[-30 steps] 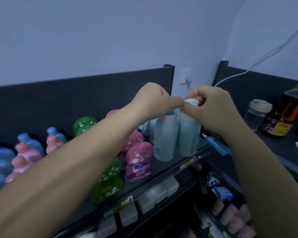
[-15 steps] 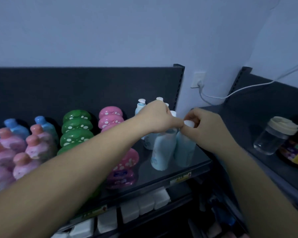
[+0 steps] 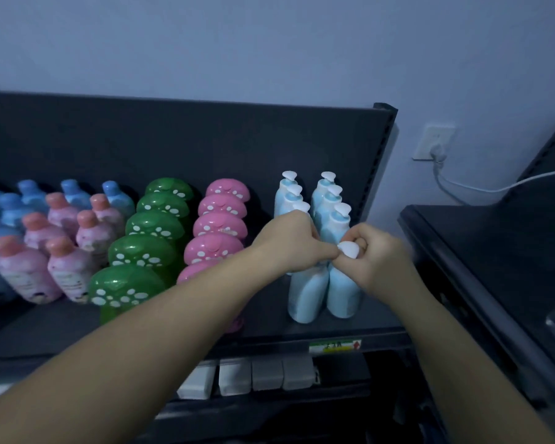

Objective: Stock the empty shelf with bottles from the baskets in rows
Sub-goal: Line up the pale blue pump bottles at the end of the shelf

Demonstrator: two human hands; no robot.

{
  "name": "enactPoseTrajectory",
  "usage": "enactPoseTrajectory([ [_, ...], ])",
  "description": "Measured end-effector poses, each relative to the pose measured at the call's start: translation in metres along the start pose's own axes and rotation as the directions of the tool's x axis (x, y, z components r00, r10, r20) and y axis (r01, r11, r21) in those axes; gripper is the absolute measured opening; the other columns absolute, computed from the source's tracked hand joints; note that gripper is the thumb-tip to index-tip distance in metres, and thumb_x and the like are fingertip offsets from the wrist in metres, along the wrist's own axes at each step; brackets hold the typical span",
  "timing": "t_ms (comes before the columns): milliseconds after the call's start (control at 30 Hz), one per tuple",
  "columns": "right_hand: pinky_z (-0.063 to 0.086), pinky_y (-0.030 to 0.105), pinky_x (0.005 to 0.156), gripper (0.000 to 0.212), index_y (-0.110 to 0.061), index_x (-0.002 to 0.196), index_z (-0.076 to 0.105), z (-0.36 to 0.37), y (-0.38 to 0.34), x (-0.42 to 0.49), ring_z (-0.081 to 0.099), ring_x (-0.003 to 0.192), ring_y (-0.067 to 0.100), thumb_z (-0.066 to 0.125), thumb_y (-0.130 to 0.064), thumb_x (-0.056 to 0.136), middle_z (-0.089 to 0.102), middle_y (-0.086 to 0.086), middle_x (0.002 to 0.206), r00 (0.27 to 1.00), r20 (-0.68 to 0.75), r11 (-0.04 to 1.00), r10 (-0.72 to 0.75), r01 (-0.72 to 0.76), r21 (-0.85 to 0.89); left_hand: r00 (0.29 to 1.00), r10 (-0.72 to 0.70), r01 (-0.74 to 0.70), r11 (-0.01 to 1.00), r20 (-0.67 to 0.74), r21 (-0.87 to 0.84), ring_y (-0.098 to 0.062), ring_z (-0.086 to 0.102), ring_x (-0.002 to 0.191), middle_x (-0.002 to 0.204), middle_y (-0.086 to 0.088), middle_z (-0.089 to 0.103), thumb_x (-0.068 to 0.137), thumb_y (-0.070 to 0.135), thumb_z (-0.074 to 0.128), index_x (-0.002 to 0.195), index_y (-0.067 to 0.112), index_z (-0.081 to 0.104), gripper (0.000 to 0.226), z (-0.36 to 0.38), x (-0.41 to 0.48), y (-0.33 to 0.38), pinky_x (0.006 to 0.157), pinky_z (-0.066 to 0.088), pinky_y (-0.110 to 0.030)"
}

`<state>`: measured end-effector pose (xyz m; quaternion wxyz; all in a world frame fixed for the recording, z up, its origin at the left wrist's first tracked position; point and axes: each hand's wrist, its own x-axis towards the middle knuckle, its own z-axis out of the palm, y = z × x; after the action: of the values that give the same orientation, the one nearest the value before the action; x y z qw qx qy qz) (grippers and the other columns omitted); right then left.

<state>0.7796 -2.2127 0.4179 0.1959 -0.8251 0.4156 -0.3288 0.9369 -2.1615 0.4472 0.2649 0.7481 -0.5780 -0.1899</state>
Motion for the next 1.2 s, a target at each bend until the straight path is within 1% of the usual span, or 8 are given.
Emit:
enactPoseTrajectory([
  [233, 0.034, 0.011, 0.051, 0.012, -0.014, 0.084, 0.06, 0.009, 0.023, 0.003, 0.045, 0.053, 0.004, 0.071, -0.012, 0.081, 0.048, -0.012, 0.053, 0.999, -0.033, 0.986, 0.018, -0.013, 0.164, 0.992, -0.09, 0.086, 0.995, -0.09, -0.053, -0.022, 0.063, 0.076, 0.074, 0.0, 0.066, 0.077, 0.037, 0.066, 0.089, 0.014, 0.063, 0.027, 0.017, -0.005, -0.002, 0.063, 0.048, -0.034],
  [367, 0.038, 0.012, 0.055, 0.029, -0.03, 0.104, 0.056, 0.006, 0.039, -0.003, 0.045, 0.055, 0.003, 0.075, -0.027, 0.082, 0.047, -0.016, 0.06, 0.995, 0.095, 0.962, 0.016, -0.041, 0.269, 0.969, -0.137, 0.073, 0.954, -0.205, -0.291, -0.014, 0.059, 0.088, 0.093, 0.008, 0.058, 0.078, 0.054, 0.068, 0.114, 0.025, 0.046, 0.051, 0.044, -0.029, -0.012, 0.073, 0.047, -0.032],
  [467, 0.043, 0.015, 0.065, 0.059, -0.046, 0.122, 0.043, 0.009, 0.059, -0.013, 0.049, 0.066, 0.001, 0.079, -0.038, 0.076, 0.047, -0.011, 0.077, 0.985, 0.16, 0.945, 0.065, -0.112, 0.307, 0.925, -0.136, -0.023, 0.912, -0.355, -0.41, -0.01, 0.05, 0.102, 0.111, 0.01, 0.042, 0.07, 0.051, 0.075, 0.122, 0.028, 0.04, 0.067, 0.075, -0.052, -0.025, 0.087, 0.047, -0.029],
  [600, 0.05, 0.029, 0.088, 0.068, -0.063, 0.116, 0.038, 0.031, 0.085, -0.03, 0.057, 0.101, 0.005, 0.077, -0.053, 0.06, 0.052, -0.009, 0.117, 0.966, 0.204, 0.923, 0.16, -0.22, 0.315, 0.947, -0.132, 0.026, 0.94, -0.293, -0.34, -0.017, 0.039, 0.119, 0.123, 0.005, 0.037, 0.063, 0.046, 0.074, 0.131, 0.023, 0.034, 0.082, 0.111, -0.051, -0.045, 0.103, 0.04, -0.037],
  [667, 0.051, 0.033, 0.094, 0.068, -0.059, 0.117, 0.043, 0.047, 0.093, -0.038, 0.058, 0.112, 0.006, 0.081, -0.044, 0.063, 0.057, -0.011, 0.124, 0.951, 0.261, 0.896, 0.164, -0.254, 0.364, 0.953, -0.153, 0.043, 0.922, -0.261, -0.384, -0.013, 0.042, 0.119, 0.126, 0.006, 0.042, 0.061, 0.05, 0.071, 0.13, 0.027, 0.034, 0.082, 0.12, -0.047, -0.052, 0.101, 0.041, -0.029],
  [767, 0.051, 0.019, 0.087, 0.062, -0.049, 0.119, 0.048, 0.064, 0.096, -0.044, 0.06, 0.108, -0.003, 0.083, -0.027, 0.073, 0.064, -0.019, 0.116, 0.931, 0.318, 0.863, 0.179, -0.304, 0.403, 0.953, -0.188, 0.06, 0.885, -0.238, -0.461, 0.004, 0.05, 0.11, 0.119, 0.015, 0.053, 0.068, 0.035, 0.079, 0.12, 0.037, 0.039, 0.066, 0.125, -0.043, -0.066, 0.085, 0.041, -0.009],
  [900, 0.049, 0.01, 0.073, 0.058, -0.037, 0.12, 0.052, 0.066, 0.102, -0.043, 0.062, 0.097, -0.008, 0.084, -0.024, 0.074, 0.067, -0.019, 0.107, 0.934, 0.278, 0.865, 0.224, -0.322, 0.384, 0.962, -0.183, 0.062, 0.872, -0.204, -0.486, 0.009, 0.057, 0.105, 0.113, 0.02, 0.064, 0.071, 0.029, 0.083, 0.119, 0.037, 0.047, 0.06, 0.128, -0.039, -0.076, 0.089, 0.05, -0.023],
  [1200, 0.051, 0.014, 0.073, 0.056, -0.037, 0.118, 0.054, 0.068, 0.099, -0.032, 0.063, 0.094, -0.007, 0.084, -0.029, 0.072, 0.068, -0.017, 0.104, 0.935, 0.256, 0.878, 0.245, -0.326, 0.351, 0.963, -0.149, 0.004, 0.839, -0.223, -0.545, 0.007, 0.059, 0.109, 0.113, 0.027, 0.065, 0.074, 0.021, 0.083, 0.118, 0.041, 0.05, 0.058, 0.122, -0.027, -0.082, 0.095, 0.05, -0.024],
])
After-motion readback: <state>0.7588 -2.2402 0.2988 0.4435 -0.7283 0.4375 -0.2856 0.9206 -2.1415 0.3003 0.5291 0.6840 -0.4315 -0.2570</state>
